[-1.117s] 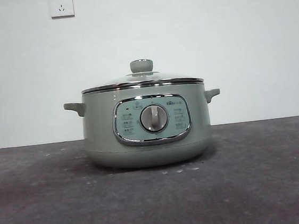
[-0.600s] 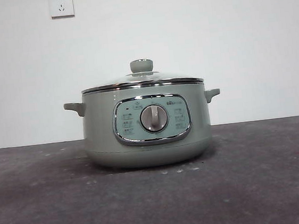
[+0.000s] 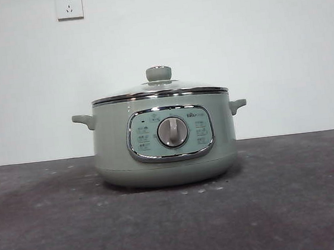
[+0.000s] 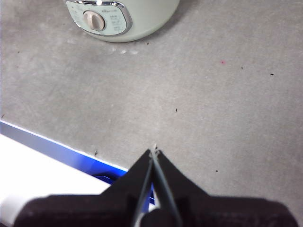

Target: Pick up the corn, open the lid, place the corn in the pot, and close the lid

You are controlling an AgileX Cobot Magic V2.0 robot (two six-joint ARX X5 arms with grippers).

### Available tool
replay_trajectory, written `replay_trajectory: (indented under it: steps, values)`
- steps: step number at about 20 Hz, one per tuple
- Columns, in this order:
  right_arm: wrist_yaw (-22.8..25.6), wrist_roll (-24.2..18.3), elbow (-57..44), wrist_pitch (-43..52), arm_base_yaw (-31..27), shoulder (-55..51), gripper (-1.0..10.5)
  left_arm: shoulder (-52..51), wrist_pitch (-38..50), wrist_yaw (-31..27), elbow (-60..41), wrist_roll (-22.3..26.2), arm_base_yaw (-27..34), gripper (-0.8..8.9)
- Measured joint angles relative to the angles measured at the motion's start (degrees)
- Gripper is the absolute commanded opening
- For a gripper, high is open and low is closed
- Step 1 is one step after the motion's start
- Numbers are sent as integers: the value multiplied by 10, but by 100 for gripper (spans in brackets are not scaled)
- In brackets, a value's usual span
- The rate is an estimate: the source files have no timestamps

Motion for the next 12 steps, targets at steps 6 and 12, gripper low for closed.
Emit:
replay_trajectory:
  steps: [6,12]
  values:
    - [0,0,0,0,0,0,2,-186,191,21,-236,47,142,-3]
    - [5,0,0,0,0,0,2,-335,354,17,-572,32,171,-3]
